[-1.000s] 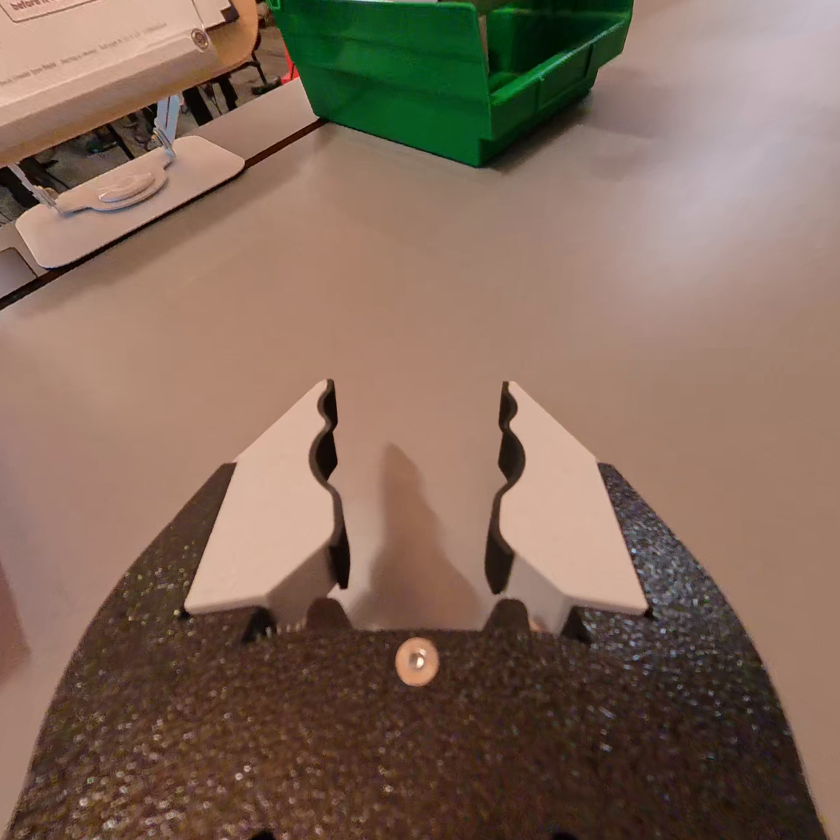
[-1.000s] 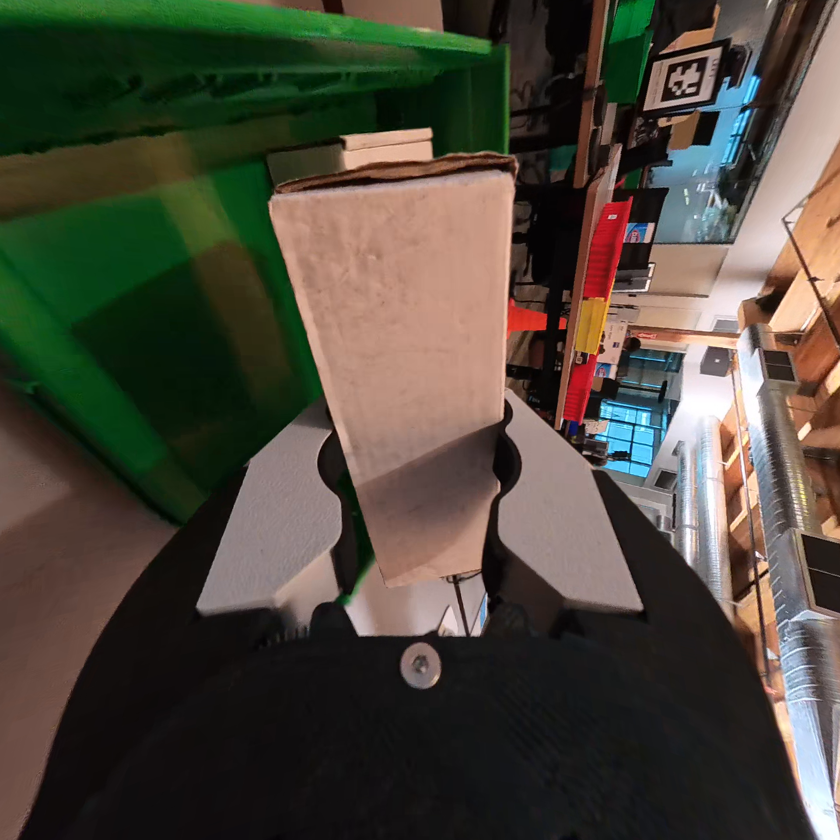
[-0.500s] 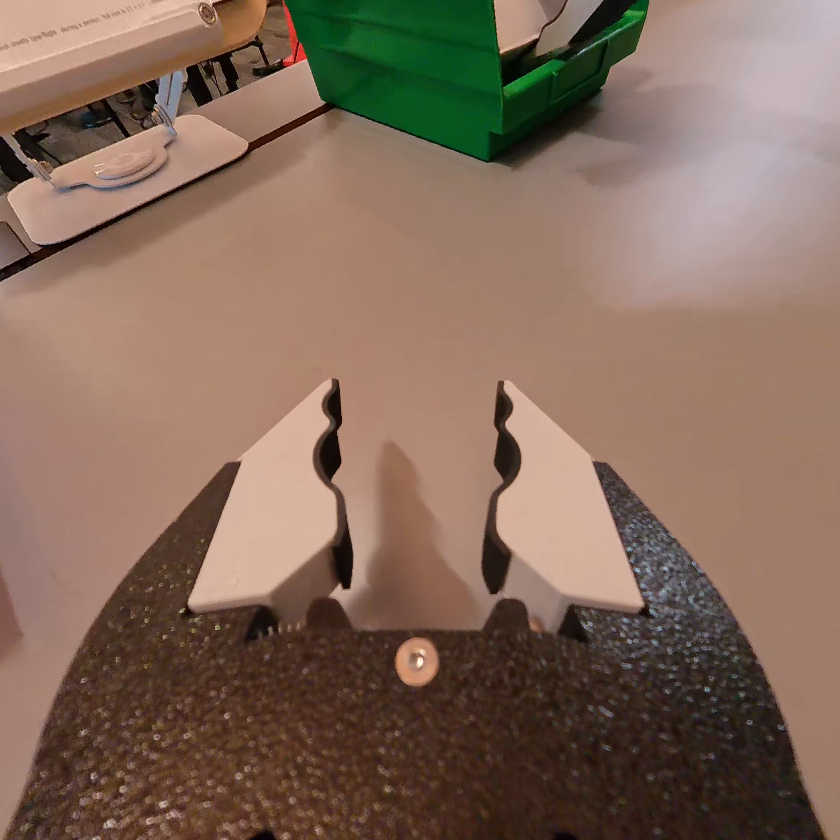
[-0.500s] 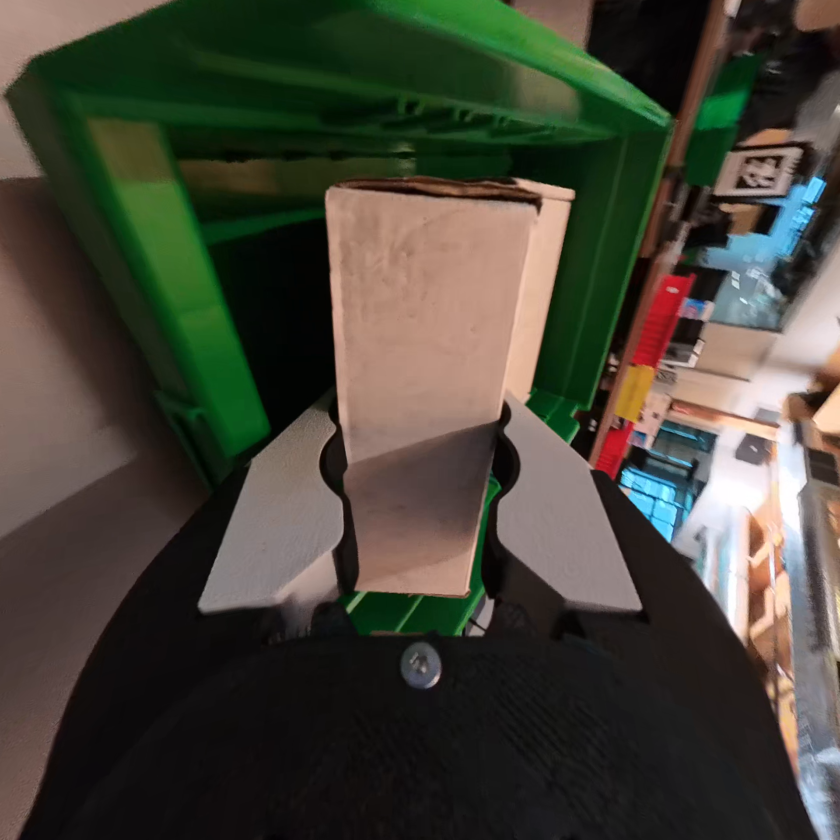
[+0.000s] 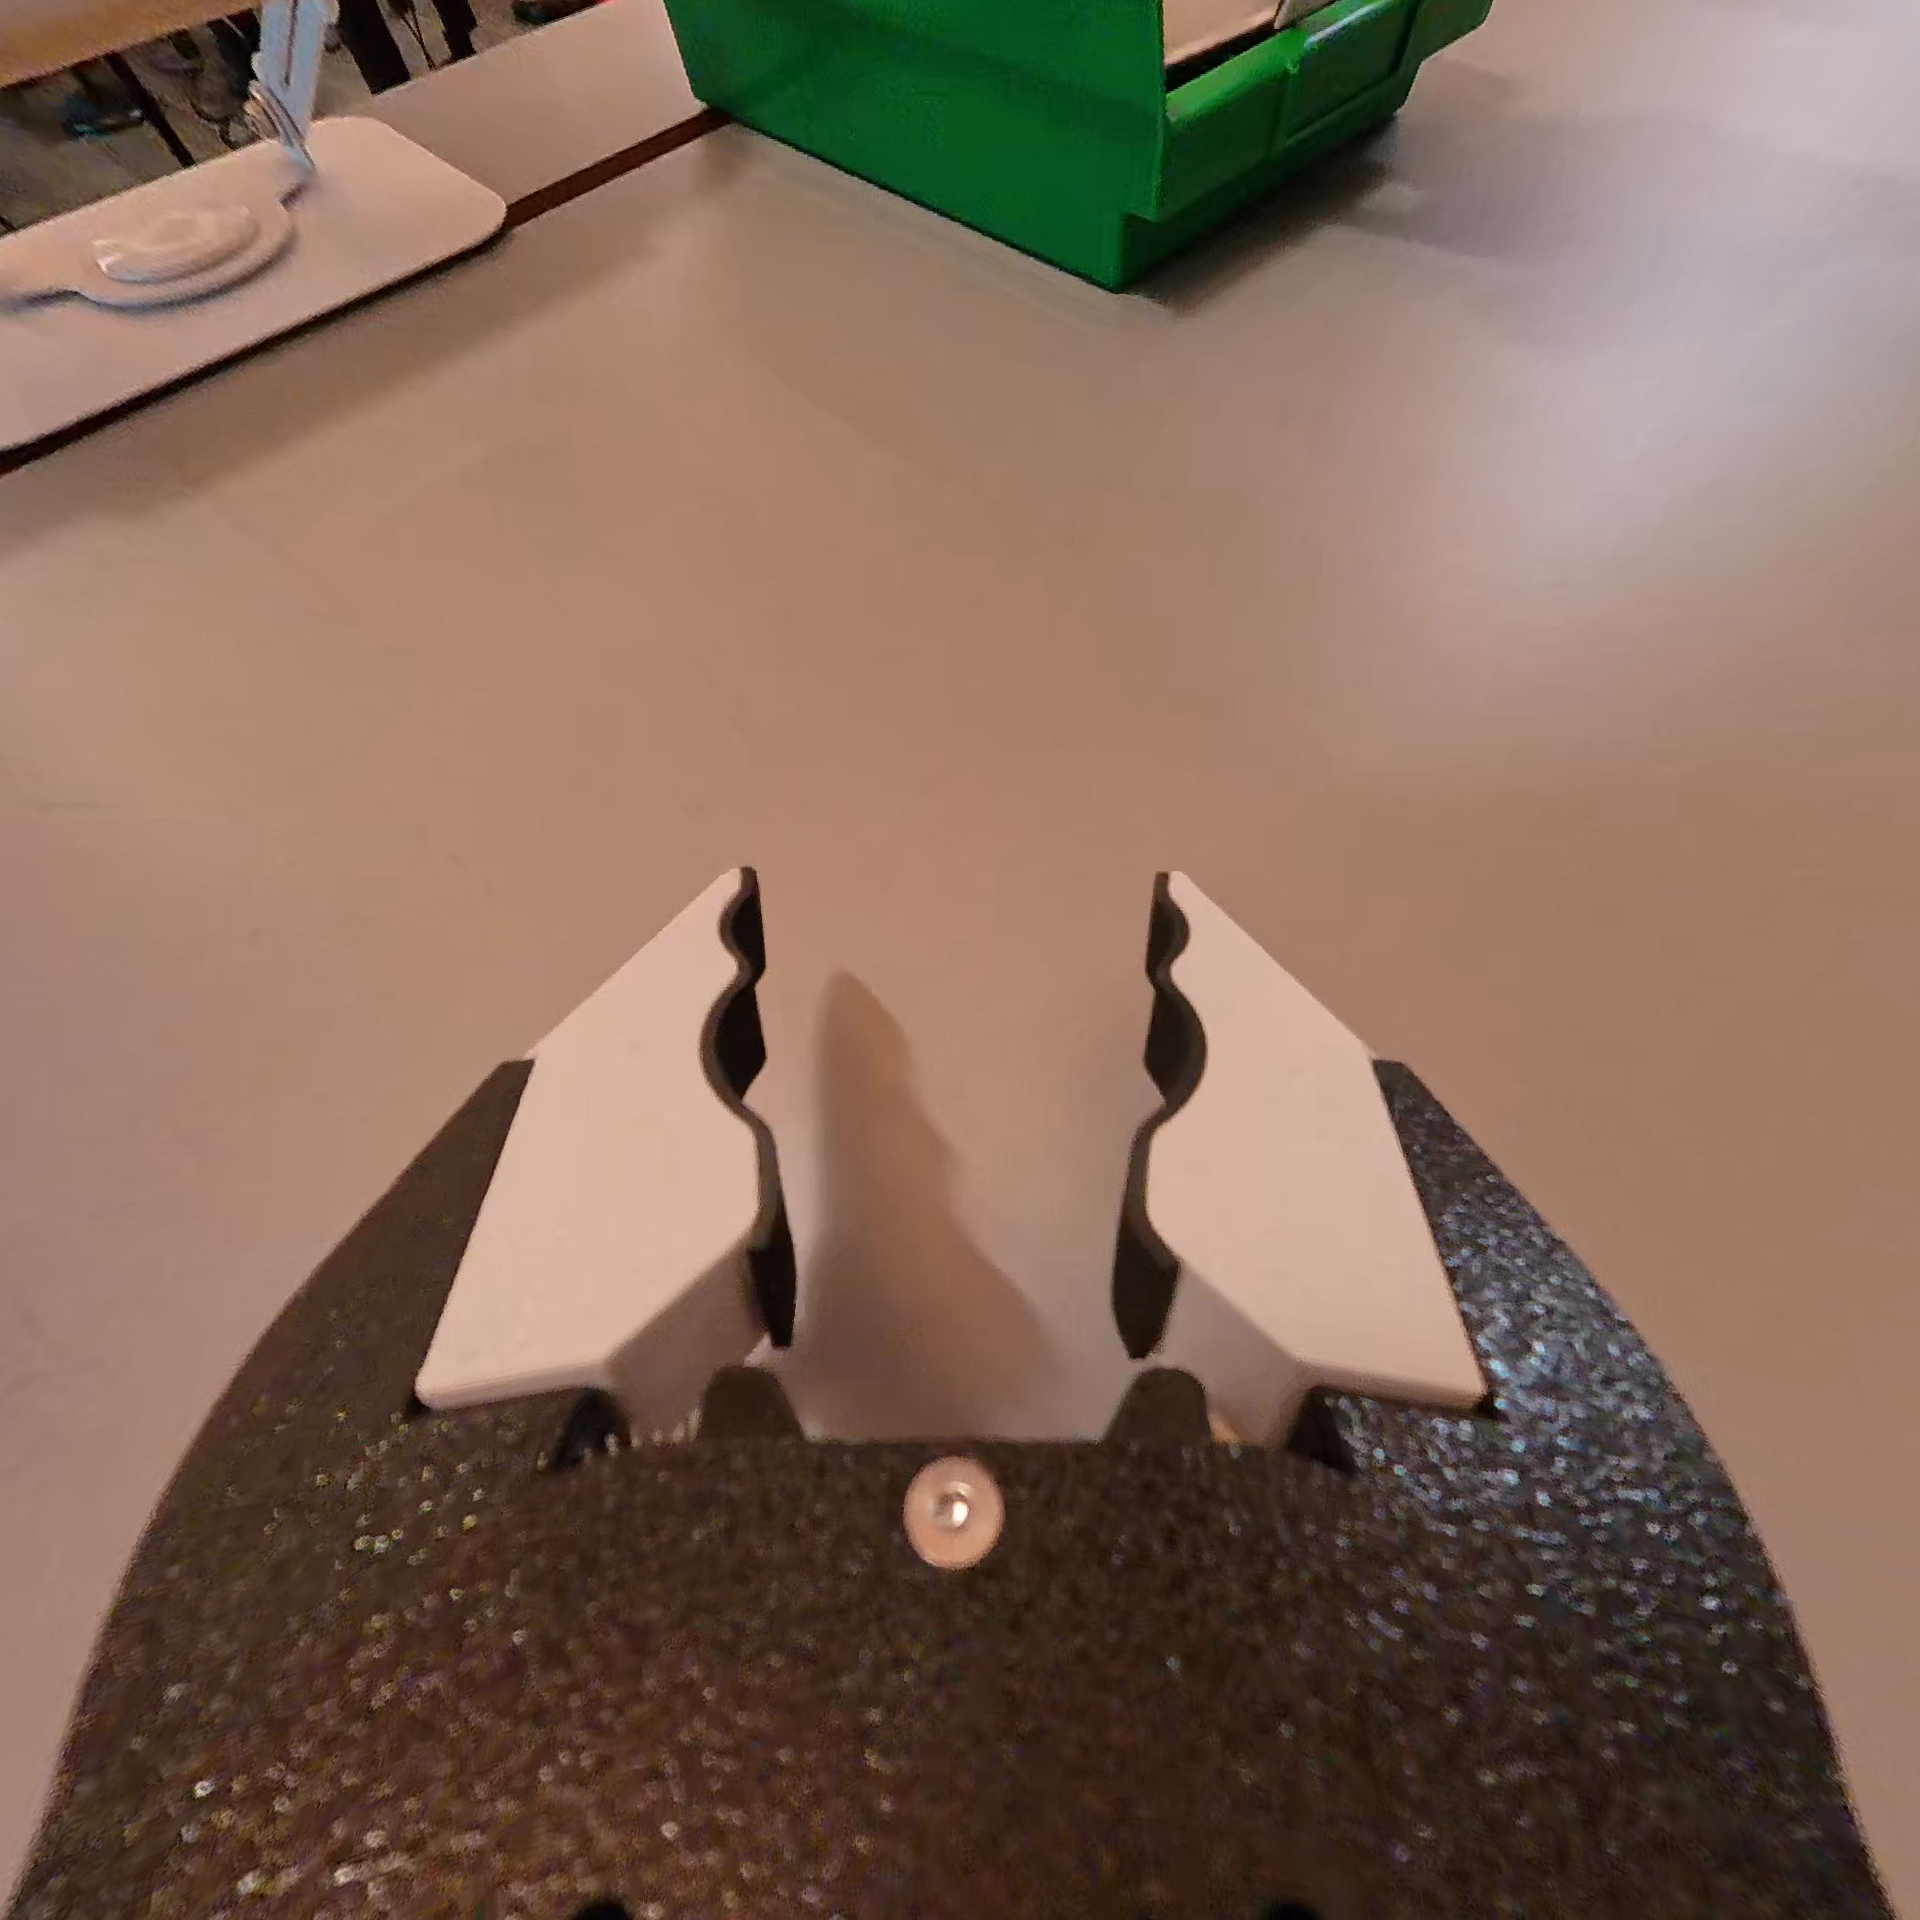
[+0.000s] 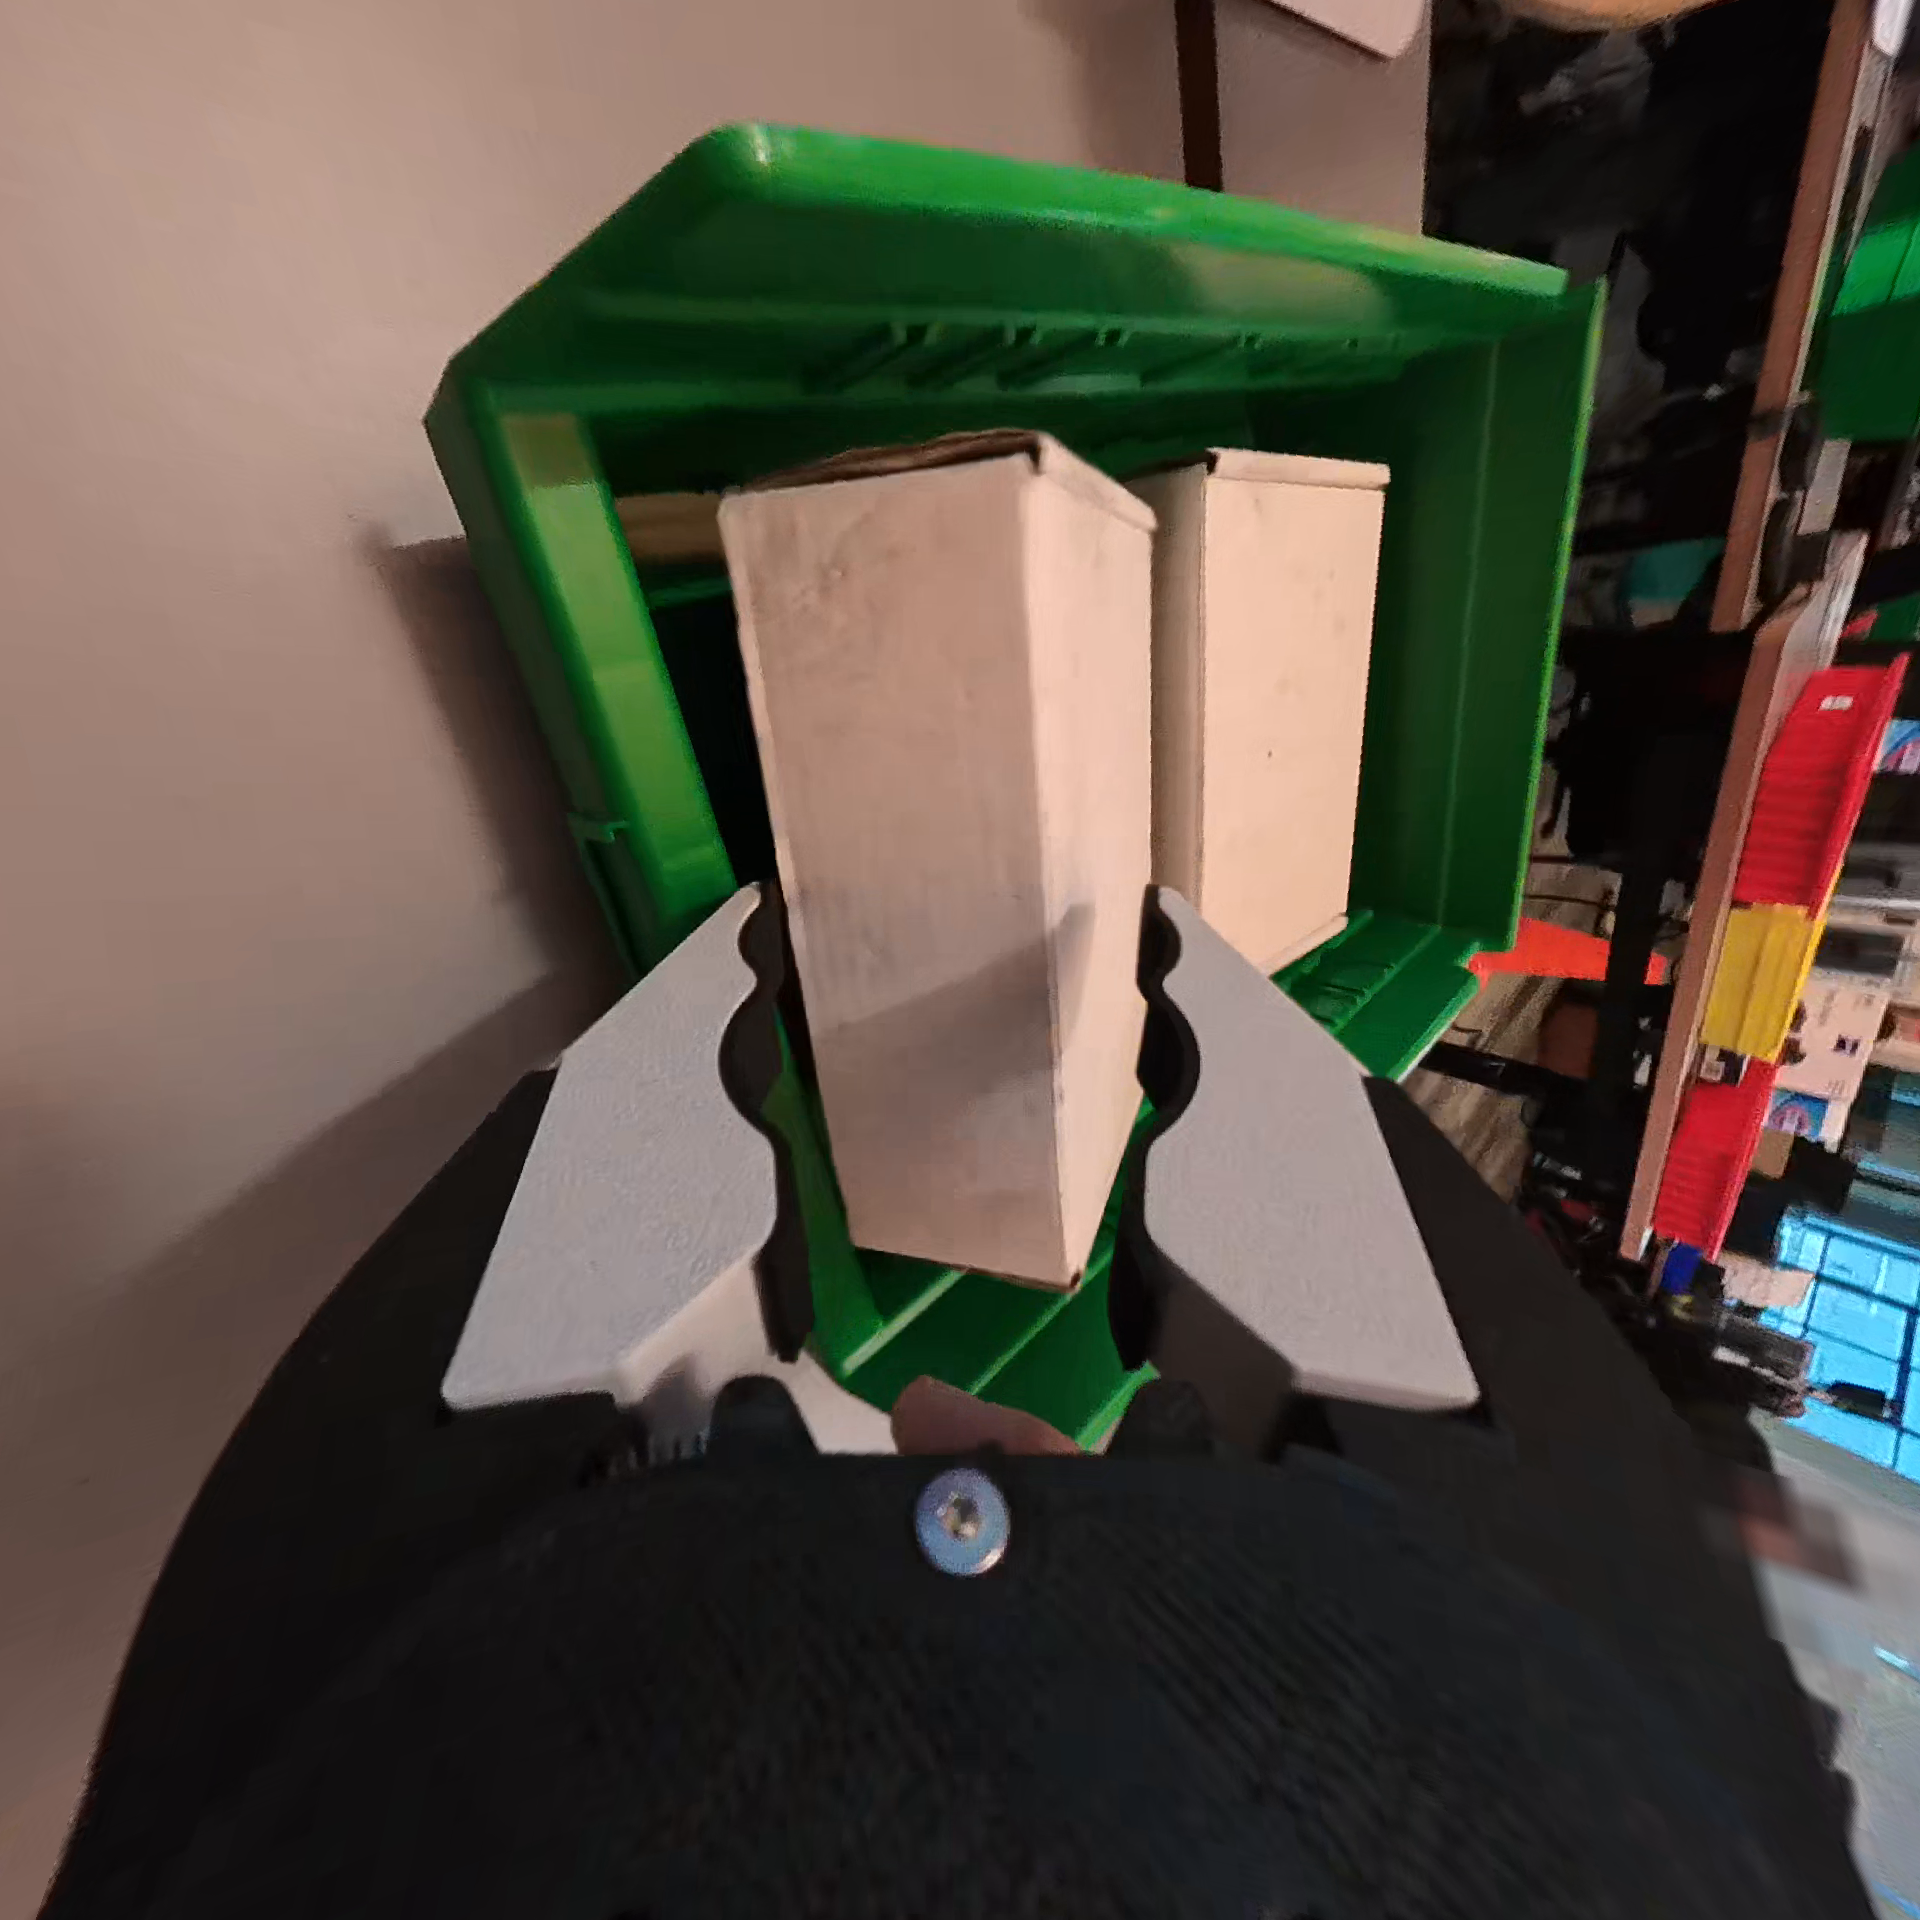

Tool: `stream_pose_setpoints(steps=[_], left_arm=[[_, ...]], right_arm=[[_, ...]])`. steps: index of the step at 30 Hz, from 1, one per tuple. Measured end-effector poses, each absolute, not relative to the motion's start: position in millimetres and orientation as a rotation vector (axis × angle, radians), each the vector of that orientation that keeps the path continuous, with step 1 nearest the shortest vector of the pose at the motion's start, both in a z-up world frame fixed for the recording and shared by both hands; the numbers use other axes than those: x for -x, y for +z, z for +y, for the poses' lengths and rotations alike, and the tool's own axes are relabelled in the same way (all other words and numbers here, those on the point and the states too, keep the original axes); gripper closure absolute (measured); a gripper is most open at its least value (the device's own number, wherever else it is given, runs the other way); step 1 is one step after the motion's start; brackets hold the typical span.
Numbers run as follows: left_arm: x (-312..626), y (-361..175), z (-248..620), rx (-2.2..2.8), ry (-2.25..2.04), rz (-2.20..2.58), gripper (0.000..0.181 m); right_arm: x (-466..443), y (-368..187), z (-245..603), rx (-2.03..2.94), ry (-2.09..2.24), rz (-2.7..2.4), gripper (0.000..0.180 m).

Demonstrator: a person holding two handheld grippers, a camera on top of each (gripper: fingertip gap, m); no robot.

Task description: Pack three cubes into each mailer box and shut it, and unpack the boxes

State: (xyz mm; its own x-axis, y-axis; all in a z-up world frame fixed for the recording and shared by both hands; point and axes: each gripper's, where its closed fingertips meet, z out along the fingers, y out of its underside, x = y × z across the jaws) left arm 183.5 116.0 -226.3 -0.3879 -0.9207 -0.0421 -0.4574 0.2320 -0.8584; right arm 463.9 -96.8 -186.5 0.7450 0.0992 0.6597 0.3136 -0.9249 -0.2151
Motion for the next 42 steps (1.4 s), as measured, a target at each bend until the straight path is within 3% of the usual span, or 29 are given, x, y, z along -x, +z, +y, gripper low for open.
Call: stream_pose_setpoints(steps=[12, 17, 21, 26, 28, 30, 31, 42], left_arm=[[-228, -203, 37, 1.311, -1.325, 1.952, 0.104], [-288, -172, 9, 1.34, -1.31, 1.783, 0.096], [-346, -151, -5, 1.413, -1.269, 1.619, 0.11], [-408, -142, -11, 1.429, -1.123, 1.431, 0.105], [-425, -155, -13, 1.454, -1.067, 1.425, 0.118], [-435, -169, -17, 1.467, -1.054, 1.446, 0.157], [-438, -173, -21, 1.432, -1.069, 1.486, 0.168], [-373, -172, 42, 1.219, -0.949, 1.503, 0.174]], right_arm=[[-429, -150, -110, 2.304, -1.065, 0.177, 0.111], [-380, -150, -127, 2.054, -0.96, 0.52, 0.117], [-371, -153, -154, 1.819, -0.905, 0.801, 0.118], [-385, -127, -197, 1.706, -1.009, 0.896, 0.115], [-382, -122, -198, 1.67, -0.972, 0.889, 0.114], [-379, -119, -195, 1.644, -0.934, 0.873, 0.115], [-378, -117, -193, 1.639, -0.927, 0.87, 0.115], [-374, -110, -182, 1.69, -0.986, 0.81, 0.115]])
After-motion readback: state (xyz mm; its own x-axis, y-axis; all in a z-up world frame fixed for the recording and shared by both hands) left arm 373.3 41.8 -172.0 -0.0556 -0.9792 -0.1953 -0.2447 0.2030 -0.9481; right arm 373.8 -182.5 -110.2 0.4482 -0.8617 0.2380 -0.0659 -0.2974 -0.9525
